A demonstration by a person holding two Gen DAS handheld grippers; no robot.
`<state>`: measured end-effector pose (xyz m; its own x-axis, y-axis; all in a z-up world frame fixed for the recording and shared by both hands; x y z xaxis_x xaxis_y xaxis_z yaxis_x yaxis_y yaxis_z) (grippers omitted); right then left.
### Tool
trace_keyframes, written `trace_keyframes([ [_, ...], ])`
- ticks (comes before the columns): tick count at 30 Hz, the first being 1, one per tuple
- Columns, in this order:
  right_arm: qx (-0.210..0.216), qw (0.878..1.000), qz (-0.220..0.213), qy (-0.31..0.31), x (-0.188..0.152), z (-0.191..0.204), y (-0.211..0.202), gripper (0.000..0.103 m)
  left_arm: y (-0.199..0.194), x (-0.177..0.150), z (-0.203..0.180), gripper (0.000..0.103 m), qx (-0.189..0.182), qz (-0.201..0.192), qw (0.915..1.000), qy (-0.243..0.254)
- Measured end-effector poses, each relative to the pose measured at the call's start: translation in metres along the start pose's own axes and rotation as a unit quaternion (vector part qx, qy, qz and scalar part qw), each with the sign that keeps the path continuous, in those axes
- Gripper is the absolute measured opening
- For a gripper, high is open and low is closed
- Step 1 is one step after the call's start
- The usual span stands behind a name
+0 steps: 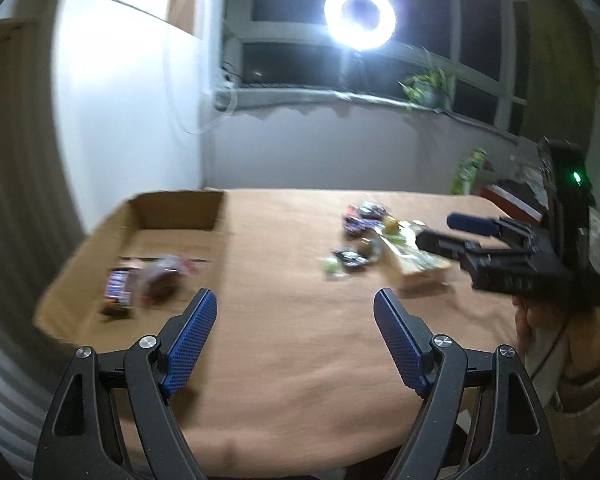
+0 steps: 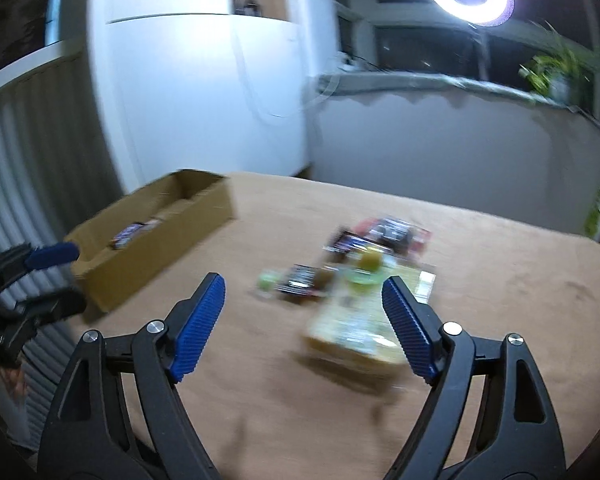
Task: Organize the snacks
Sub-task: 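Move both tools back toward the bagged bread loaf, then grasp the bagged bread loaf with the right tool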
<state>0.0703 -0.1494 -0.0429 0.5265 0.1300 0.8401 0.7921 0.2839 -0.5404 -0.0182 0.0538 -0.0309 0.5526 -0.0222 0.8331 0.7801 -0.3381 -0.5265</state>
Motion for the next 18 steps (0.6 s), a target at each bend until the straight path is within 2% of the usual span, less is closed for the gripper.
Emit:
trace_keyframes([
  [5, -0.019, 0.999, 0.038, 0.019, -0.003, -0.041, 0.022, 0.086, 0.036, 0.0, -0.024, 0.081, -0.042, 0.027, 0.9988, -0.002],
  [11, -0.025, 0.998, 0.065, -0.011, 0.004, -0.054, 0.048, 0.086, 0.078, -0.001, -0.047, 0.081, -0.082, 0.059, 0.9949, -0.004],
  [14, -0.013, 0.996, 0.078, -0.027, 0.008, -0.053, 0.061, 0.086, 0.096, -0.001, -0.055, 0.081, -0.101, 0.073, 0.9922, -0.012],
  [18, 0.032, 0.994, 0.107, -0.023, 0.013, -0.058, 0.084, 0.086, 0.12, -0.001, -0.059, 0.081, -0.118, 0.092, 0.9885, -0.022],
])
Point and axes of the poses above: each gripper's, at about its wrist camera, not at the fingertips, and y roughly the way its jaws point, z to its left, x to its top, the point moved 1 cm from there along y, roughly the way its jaws point, and after that the axes turned 11 degrees about -x, right-handed, at the moved point
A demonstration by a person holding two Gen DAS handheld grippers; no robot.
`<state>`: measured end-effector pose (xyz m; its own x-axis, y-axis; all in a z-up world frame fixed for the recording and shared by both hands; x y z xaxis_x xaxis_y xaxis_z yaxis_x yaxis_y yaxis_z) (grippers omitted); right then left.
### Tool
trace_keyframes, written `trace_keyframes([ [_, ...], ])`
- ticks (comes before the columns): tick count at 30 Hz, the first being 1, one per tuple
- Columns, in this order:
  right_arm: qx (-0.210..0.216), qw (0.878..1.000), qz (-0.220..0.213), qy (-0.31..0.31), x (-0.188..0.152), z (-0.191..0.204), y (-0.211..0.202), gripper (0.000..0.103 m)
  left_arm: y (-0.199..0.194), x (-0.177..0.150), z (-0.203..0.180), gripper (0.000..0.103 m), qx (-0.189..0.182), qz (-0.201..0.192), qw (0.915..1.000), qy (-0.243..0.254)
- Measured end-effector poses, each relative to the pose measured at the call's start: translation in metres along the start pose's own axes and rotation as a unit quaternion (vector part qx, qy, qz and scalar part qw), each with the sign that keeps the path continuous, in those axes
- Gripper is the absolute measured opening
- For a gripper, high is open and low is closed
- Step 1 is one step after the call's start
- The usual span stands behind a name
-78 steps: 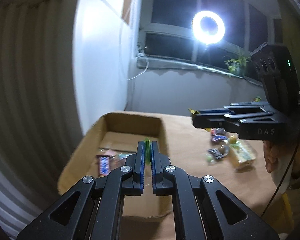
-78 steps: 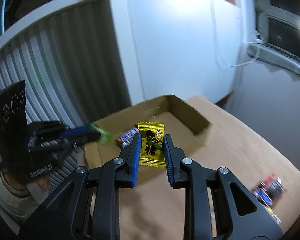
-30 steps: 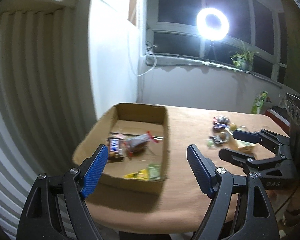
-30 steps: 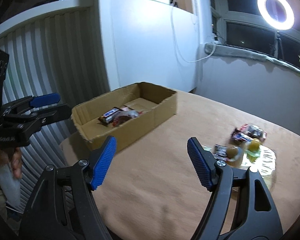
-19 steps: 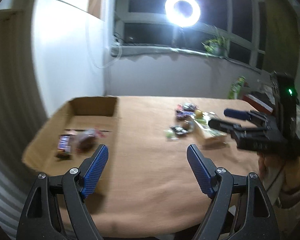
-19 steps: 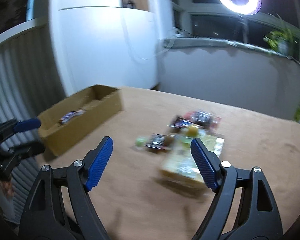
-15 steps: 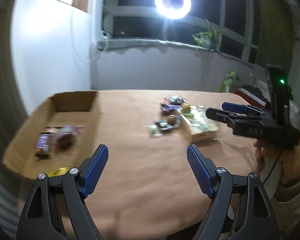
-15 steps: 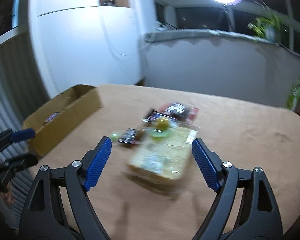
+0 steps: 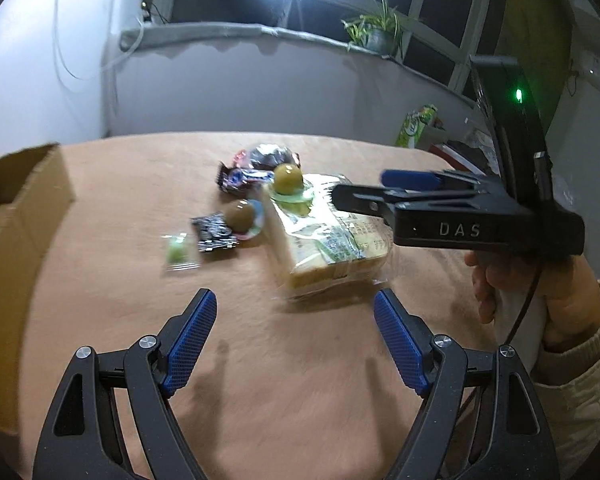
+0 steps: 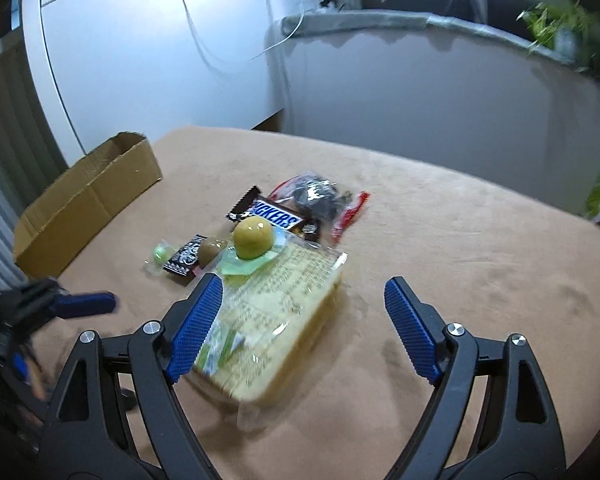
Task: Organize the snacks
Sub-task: 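Grasp the bagged bread loaf with the right tool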
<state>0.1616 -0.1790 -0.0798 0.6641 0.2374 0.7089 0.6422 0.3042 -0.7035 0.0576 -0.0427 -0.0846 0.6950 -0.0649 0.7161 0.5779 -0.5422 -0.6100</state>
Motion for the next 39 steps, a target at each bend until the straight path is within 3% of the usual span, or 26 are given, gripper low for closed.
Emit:
trace_keyframes([
  [8, 0.106, 0.992, 0.059, 0.018, 0.007, -0.018, 0.047, 0.091, 0.035, 0.006, 0.006, 0.081, -0.041, 0.028, 0.9982, -0.034],
  [10, 0.116, 0.991, 0.058, 0.023, 0.006, -0.02, 0.045, 0.092, 0.038, 0.009, 0.005, 0.082, -0.043, 0.026, 0.9983, -0.03],
  [14, 0.121, 0.991, 0.055, 0.029, -0.004, -0.015, 0.036, 0.081, 0.042, 0.013, 0.003, 0.081, -0.074, 0.025, 0.9965, -0.029],
  [19, 0.089, 0.994, 0.042, 0.053, -0.01, -0.02, 0.019, 0.071, 0.044, 0.013, -0.005, 0.078, -0.087, 0.021, 0.9958, -0.02],
  [24, 0.05, 0.997, 0.023, 0.046, -0.012, -0.024, -0.018, 0.071, 0.037, 0.013, -0.02, 0.077, -0.112, 0.016, 0.9936, -0.009],
  [28, -0.009, 1.0, 0.011, 0.023, -0.009, -0.029, -0.053, 0.071, 0.032, 0.021, -0.038, 0.077, -0.153, -0.002, 0.9882, -0.01],
  [31, -0.062, 0.998, 0.015, -0.019, -0.011, -0.023, -0.067, 0.071, 0.038, 0.019, -0.047, 0.077, -0.203, -0.003, 0.9783, -0.041],
  [32, -0.069, 0.997, 0.02, -0.03, -0.012, -0.02, -0.067, 0.071, 0.045, 0.015, -0.047, 0.077, -0.232, 0.002, 0.9699, -0.073],
  [35, -0.073, 0.995, 0.037, -0.049, -0.02, -0.015, -0.062, 0.071, 0.064, 0.0, -0.047, 0.077, -0.274, 0.031, 0.9511, -0.138],
  [39, -0.072, 0.996, 0.033, -0.039, -0.024, -0.019, -0.069, 0.071, 0.061, -0.008, -0.059, 0.076, -0.248, 0.034, 0.9618, -0.112],
])
Point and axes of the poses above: each gripper's, at about its wrist camera, not at the fingertips, and y roughly the way its jaws point, z to its left, x to its top, the point moved 1 cm from there along y, roughly the way its jaws point, and after that the axes turned 11 degrees about -x, right-handed, at the moved point
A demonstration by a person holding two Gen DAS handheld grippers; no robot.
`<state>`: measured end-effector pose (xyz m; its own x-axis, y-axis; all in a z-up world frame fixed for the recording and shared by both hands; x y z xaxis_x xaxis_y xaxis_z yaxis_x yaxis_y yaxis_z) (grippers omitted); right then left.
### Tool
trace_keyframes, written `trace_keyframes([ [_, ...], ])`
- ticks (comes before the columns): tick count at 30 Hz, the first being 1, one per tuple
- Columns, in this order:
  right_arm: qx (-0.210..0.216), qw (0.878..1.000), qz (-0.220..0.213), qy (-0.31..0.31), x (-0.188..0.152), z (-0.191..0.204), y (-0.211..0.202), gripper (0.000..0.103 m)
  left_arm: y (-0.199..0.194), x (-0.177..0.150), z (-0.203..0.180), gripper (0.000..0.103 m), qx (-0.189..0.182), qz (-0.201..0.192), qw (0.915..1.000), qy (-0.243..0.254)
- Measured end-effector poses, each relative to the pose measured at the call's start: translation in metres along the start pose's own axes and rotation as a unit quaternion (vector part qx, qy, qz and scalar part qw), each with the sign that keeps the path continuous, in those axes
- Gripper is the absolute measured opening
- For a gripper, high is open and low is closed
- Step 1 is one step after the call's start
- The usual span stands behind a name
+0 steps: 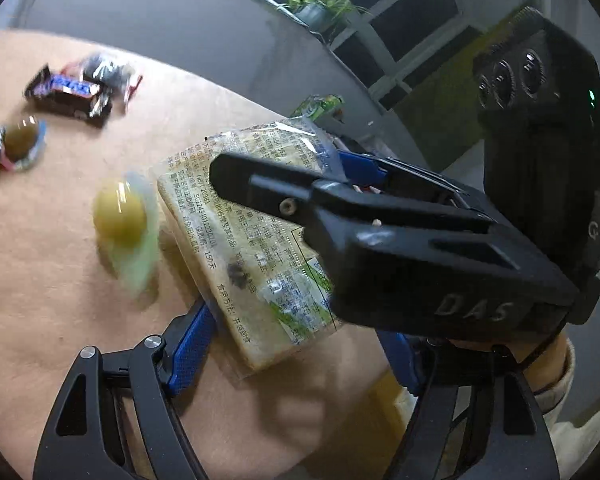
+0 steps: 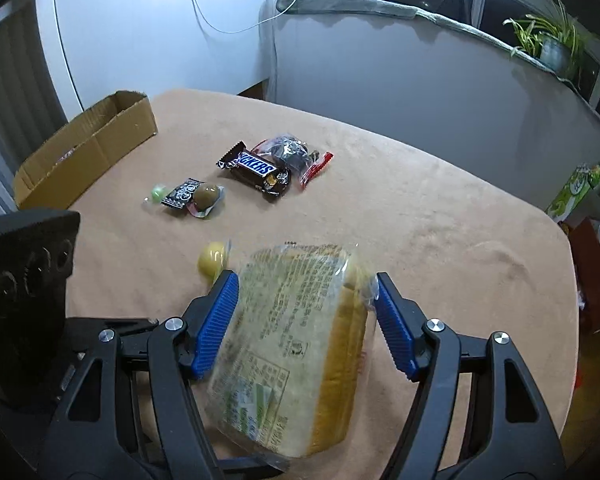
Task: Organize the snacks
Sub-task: 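Grasp the bagged bread loaf with the right tool, then carry the bread loaf into the box and open the right tool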
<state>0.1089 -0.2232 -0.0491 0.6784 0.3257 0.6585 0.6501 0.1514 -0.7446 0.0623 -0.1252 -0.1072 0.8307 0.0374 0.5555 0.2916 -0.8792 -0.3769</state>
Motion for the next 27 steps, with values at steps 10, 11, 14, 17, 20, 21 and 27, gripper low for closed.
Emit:
trace_keyframes([
  [10, 0.043, 0.997, -0.055, 0.034, 0.004, 0.006, -0.029, 0.069, -0.033, 0.015, -0.037, 0.076, 0.07, -0.051, 0.991, 0.103],
  [11, 0.046, 0.996, -0.06, 0.035, 0.004, 0.006, -0.031, 0.069, -0.034, 0.015, -0.041, 0.076, 0.081, -0.052, 0.9888, 0.114],
  [14, 0.06, 0.994, -0.078, 0.046, 0.004, 0.005, -0.039, 0.068, -0.042, 0.01, -0.054, 0.076, 0.103, -0.059, 0.983, 0.141],
  [17, 0.073, 0.991, -0.095, 0.059, 0.006, 0.004, -0.048, 0.068, -0.051, 0.012, -0.062, 0.076, 0.116, -0.066, 0.9775, 0.163],
  [20, 0.087, 0.988, -0.112, 0.066, 0.011, 0.008, -0.057, 0.068, -0.063, 0.012, -0.07, 0.076, 0.131, -0.075, 0.9711, 0.185],
  [21, 0.092, 0.987, -0.116, 0.067, 0.013, 0.01, -0.059, 0.068, -0.065, 0.012, -0.071, 0.076, 0.134, -0.078, 0.9695, 0.19],
  [27, 0.123, 0.981, -0.136, 0.066, 0.029, 0.035, -0.063, 0.068, -0.091, 0.011, -0.075, 0.076, 0.158, -0.097, 0.961, 0.205],
])
Point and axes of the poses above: each gripper's, at about its wrist camera, not at the fingertips, and y roughly the way its jaws point, z to its left, x to its top, the point moved 1 cm from there along y, roughly the way its jaws point, and after that the axes turned 11 degrees about -x, right-handed, at the moved point
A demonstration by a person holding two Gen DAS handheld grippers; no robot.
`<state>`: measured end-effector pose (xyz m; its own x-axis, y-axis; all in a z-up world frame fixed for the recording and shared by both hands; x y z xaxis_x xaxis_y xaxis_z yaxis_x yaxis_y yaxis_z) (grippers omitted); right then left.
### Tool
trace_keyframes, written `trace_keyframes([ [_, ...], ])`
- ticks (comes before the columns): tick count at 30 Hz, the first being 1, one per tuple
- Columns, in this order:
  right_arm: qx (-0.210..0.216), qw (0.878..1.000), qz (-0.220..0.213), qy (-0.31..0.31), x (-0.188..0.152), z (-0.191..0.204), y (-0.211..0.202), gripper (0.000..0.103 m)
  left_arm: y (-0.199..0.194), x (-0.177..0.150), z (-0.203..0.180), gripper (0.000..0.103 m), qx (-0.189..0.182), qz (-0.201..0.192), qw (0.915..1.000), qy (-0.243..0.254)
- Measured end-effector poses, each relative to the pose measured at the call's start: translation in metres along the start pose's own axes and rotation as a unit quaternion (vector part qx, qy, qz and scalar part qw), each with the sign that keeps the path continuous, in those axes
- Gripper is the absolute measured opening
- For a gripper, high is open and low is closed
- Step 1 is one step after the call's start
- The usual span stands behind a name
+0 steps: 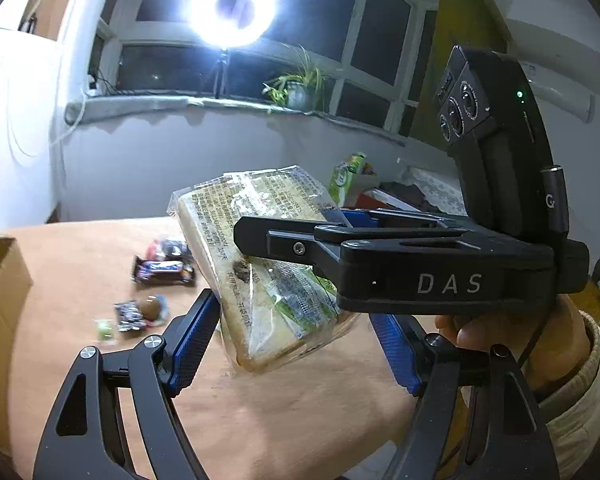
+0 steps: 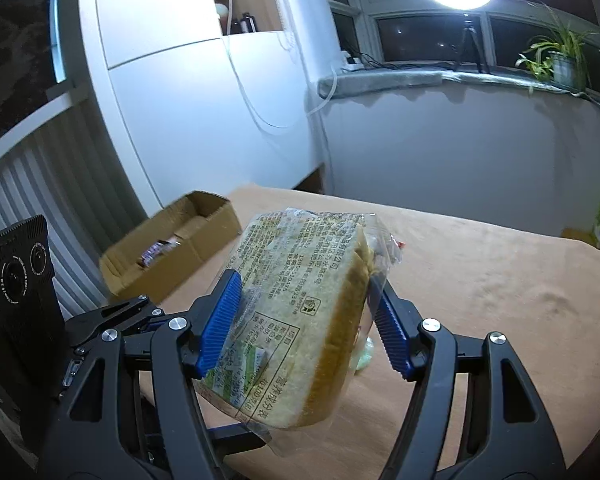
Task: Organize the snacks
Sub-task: 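Carry the bread loaf into the box and open the right tool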
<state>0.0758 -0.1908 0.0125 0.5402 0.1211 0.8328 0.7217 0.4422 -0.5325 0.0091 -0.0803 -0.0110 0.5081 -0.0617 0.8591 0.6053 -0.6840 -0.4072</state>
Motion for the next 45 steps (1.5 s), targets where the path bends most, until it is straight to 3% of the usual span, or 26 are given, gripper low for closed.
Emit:
trace_keyframes([
  [15, 0.081, 0.996, 0.018, -0.044, 0.021, 0.108, 0.054, 0.068, -0.075, -0.012, 0.054, 0.076, 0.075, -0.033, 0.9963, -0.027],
  [24, 0.159, 0.984, 0.038, -0.071, 0.036, 0.204, 0.111, 0.068, -0.139, -0.028, 0.112, 0.076, 0.151, -0.052, 0.985, -0.066],
  [29, 0.187, 0.98, 0.027, -0.068, 0.054, 0.239, 0.138, 0.068, -0.169, -0.024, 0.143, 0.076, 0.189, -0.06, 0.9774, -0.072],
  [31, 0.176, 0.981, 0.031, -0.072, 0.056, 0.245, 0.156, 0.068, -0.174, -0.019, 0.156, 0.077, 0.199, -0.06, 0.9755, -0.072],
  [33, 0.115, 0.99, 0.039, -0.068, 0.052, 0.24, 0.167, 0.068, -0.173, -0.019, 0.173, 0.084, 0.221, -0.044, 0.9718, -0.07],
  [35, 0.102, 0.993, 0.025, -0.059, 0.047, 0.228, 0.16, 0.069, -0.183, -0.031, 0.195, 0.084, 0.285, -0.034, 0.9542, -0.084],
  [36, 0.102, 0.993, 0.023, -0.058, 0.041, 0.223, 0.156, 0.074, -0.189, -0.037, 0.2, 0.084, 0.297, -0.037, 0.9491, -0.098],
  [39, 0.072, 0.996, 0.019, -0.056, 0.023, 0.205, 0.142, 0.075, -0.22, -0.064, 0.217, 0.085, 0.302, -0.07, 0.9361, -0.166],
  [41, 0.058, 0.997, 0.014, -0.05, 0.013, 0.195, 0.131, 0.075, -0.228, -0.072, 0.221, 0.085, 0.307, -0.079, 0.9307, -0.183],
  [45, 0.044, 0.998, 0.008, -0.031, -0.005, 0.18, 0.111, 0.08, -0.231, -0.075, 0.213, 0.085, 0.309, -0.079, 0.9298, -0.183],
])
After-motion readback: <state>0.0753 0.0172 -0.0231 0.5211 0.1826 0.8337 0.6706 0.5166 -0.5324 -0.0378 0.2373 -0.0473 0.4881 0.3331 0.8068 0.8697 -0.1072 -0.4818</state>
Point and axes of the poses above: each gripper's, at about its wrist camera, not at the fingertips, and y roughly the way its jaws point, z to its left, x to its top, the point moved 1 cm from there along y, roughly the way its jaws point, and after that the axes turned 11 degrees about -x, right-handed, at the moved point
